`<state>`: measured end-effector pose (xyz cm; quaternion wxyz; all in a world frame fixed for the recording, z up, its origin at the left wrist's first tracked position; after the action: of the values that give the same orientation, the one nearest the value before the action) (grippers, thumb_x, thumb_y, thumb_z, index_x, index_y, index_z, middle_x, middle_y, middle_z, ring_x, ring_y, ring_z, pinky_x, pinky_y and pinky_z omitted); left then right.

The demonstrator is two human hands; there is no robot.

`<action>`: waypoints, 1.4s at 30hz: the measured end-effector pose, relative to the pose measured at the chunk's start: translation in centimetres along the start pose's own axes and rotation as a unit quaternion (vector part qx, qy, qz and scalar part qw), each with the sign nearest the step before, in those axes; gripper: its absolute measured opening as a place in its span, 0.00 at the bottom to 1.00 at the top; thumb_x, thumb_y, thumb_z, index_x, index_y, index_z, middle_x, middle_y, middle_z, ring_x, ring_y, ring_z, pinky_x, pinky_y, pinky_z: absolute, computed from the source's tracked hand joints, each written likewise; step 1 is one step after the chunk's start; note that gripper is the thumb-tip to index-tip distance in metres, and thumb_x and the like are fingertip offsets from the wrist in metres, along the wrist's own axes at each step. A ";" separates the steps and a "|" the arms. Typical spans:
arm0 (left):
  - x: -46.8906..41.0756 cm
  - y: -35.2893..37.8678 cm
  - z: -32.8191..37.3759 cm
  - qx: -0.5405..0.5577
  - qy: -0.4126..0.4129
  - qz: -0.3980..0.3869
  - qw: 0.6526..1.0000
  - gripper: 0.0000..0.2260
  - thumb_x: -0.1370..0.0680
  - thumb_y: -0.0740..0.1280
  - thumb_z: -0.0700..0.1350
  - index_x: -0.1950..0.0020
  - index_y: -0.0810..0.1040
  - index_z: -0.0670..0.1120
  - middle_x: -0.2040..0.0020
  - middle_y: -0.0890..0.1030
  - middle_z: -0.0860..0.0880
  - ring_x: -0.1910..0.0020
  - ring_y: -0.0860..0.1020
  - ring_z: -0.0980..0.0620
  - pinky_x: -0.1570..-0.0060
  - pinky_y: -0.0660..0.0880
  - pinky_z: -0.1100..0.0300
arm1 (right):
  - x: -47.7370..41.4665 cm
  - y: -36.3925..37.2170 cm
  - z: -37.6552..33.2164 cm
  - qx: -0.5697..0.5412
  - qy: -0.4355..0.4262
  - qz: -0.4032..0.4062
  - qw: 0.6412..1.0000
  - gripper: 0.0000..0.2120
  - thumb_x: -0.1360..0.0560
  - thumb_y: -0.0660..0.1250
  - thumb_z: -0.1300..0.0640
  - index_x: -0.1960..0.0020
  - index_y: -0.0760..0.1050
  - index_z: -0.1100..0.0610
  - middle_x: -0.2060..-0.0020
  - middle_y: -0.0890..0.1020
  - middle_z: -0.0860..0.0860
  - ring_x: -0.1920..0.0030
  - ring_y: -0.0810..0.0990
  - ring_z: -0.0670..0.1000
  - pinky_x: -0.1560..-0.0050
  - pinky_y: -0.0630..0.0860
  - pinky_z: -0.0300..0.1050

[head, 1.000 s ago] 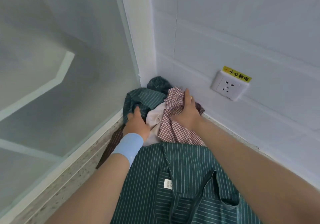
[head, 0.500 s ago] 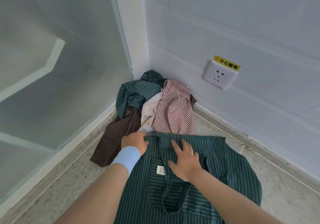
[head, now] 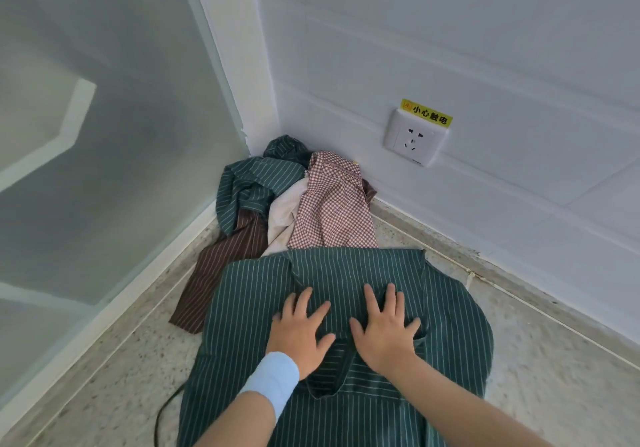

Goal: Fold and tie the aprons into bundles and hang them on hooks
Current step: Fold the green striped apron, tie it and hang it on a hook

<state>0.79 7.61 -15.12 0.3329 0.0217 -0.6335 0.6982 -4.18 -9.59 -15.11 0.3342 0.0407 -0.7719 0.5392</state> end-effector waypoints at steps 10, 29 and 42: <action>-2.5 -3.7 2.1 0.020 0.016 0.095 0.995 0.21 0.22 0.62 0.61 0.31 0.70 0.57 0.35 0.68 0.53 0.35 0.67 0.52 0.35 0.68 0.54 | -3.8 -5.7 3.6 -0.014 -0.066 0.107 0.992 0.37 0.22 0.62 0.52 0.19 0.47 0.49 0.22 0.57 0.56 0.24 0.59 0.59 0.24 0.59 0.57; -0.8 -6.7 0.8 0.151 -0.104 -0.055 0.981 0.13 0.19 0.57 0.40 0.48 0.81 0.48 0.47 0.82 0.51 0.54 0.79 0.52 0.51 0.78 0.56 | 1.2 -5.2 4.8 -0.019 -0.148 -0.029 0.988 0.15 0.22 0.59 0.59 0.44 0.82 0.49 0.43 0.81 0.47 0.48 0.81 0.50 0.45 0.81 0.47; -8.8 -7.4 -0.7 0.456 -0.405 0.061 0.790 0.19 0.20 0.64 0.50 0.35 0.74 0.38 0.42 0.79 0.44 0.43 0.79 0.39 0.51 0.75 0.53 | -8.0 -8.8 7.0 -0.263 0.029 0.053 0.963 0.18 0.18 0.59 0.59 0.30 0.72 0.50 0.48 0.79 0.53 0.75 0.75 0.46 0.78 0.69 0.38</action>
<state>11.52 4.18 -12.83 -0.0463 0.4133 -0.3178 0.8521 2.40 -21.62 -13.85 0.3267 -0.1050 -0.8775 0.3350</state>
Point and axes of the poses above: each hand's wrist, its own x-axis away from the middle knuckle, its own y-axis out of the palm, z = x × y, the point moved 1 cm from there along -x, towards the middle knuckle
